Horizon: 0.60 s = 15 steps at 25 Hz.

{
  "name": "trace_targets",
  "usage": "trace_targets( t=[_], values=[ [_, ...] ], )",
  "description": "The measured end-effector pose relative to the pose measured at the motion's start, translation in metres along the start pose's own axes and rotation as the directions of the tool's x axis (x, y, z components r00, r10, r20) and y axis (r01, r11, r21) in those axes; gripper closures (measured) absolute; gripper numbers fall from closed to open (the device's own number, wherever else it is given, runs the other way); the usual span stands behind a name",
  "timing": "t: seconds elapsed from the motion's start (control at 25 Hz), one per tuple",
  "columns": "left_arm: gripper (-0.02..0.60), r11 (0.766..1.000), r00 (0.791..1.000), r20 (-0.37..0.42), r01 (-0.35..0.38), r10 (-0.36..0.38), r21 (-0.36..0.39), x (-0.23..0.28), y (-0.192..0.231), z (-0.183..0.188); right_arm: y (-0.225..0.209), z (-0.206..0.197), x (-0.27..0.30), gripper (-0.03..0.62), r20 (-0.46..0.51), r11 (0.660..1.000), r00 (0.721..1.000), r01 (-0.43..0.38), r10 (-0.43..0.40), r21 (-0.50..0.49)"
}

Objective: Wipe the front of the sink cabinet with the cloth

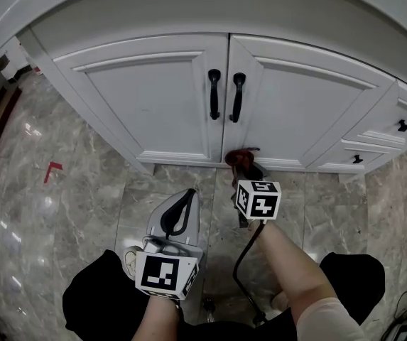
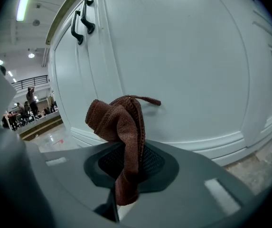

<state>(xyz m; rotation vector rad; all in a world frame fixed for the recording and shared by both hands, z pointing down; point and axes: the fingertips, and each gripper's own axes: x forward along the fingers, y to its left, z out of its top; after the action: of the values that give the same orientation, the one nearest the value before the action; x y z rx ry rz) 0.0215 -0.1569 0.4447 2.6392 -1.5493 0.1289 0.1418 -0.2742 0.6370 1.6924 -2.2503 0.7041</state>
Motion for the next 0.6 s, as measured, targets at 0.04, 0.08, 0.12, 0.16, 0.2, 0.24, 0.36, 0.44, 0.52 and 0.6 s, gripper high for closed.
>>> trace_targets(
  t=[0.04, 0.08, 0.12, 0.16, 0.2, 0.24, 0.36, 0.44, 0.52, 0.6],
  values=[
    [0.581, 1.000, 1.000, 0.000, 0.003, -0.003, -0.006, 0.002, -0.001, -0.001, -0.007, 0.000, -0.002, 0.511, 0.000, 1.000, 1.000, 0.015, -0.015, -0.001],
    [0.581, 1.000, 1.000, 0.001, 0.006, -0.006, -0.013, 0.004, -0.003, -0.001, -0.015, -0.001, -0.003, 0.511, -0.001, 1.000, 1.000, 0.030, -0.030, 0.006],
    [0.581, 1.000, 1.000, 0.002, 0.009, -0.009, -0.018, 0.007, -0.005, -0.002, -0.024, -0.002, -0.005, 0.511, -0.004, 0.999, 0.999, 0.042, -0.042, 0.016],
    [0.581, 1.000, 1.000, 0.003, 0.014, -0.014, -0.021, 0.010, -0.008, -0.002, -0.032, -0.003, -0.008, 0.511, -0.006, 0.998, 0.999, 0.052, -0.052, 0.020],
    [0.581, 1.000, 1.000, 0.004, 0.020, -0.020, -0.022, 0.013, -0.011, -0.002, -0.040, -0.003, -0.011, 0.511, -0.009, 0.998, 0.998, 0.061, -0.061, 0.019],
    [0.581, 0.999, 1.000, 0.003, 0.028, -0.028, -0.021, 0.016, -0.015, -0.003, -0.047, -0.003, -0.014, 0.511, -0.010, 0.997, 0.997, 0.071, -0.071, 0.013],
    [0.581, 0.998, 0.999, -0.001, 0.053, -0.054, -0.020, 0.025, -0.027, -0.007, -0.071, -0.003, -0.026, 0.511, -0.013, 0.994, 0.994, 0.112, -0.112, 0.007],
    [0.581, 0.997, 0.998, -0.006, 0.069, -0.069, -0.021, 0.029, -0.035, -0.010, -0.087, -0.003, -0.033, 0.511, -0.016, 0.990, 0.990, 0.140, -0.140, 0.003],
    [0.581, 0.997, 0.997, -0.012, 0.081, -0.081, -0.016, 0.033, -0.041, -0.013, -0.101, -0.002, -0.039, 0.511, -0.022, 0.988, 0.988, 0.155, -0.155, -0.005],
    [0.581, 0.996, 0.996, -0.016, 0.086, -0.087, -0.015, 0.036, -0.044, -0.015, -0.112, -0.001, -0.044, 0.510, -0.027, 0.986, 0.986, 0.164, -0.164, -0.017]
  ],
)
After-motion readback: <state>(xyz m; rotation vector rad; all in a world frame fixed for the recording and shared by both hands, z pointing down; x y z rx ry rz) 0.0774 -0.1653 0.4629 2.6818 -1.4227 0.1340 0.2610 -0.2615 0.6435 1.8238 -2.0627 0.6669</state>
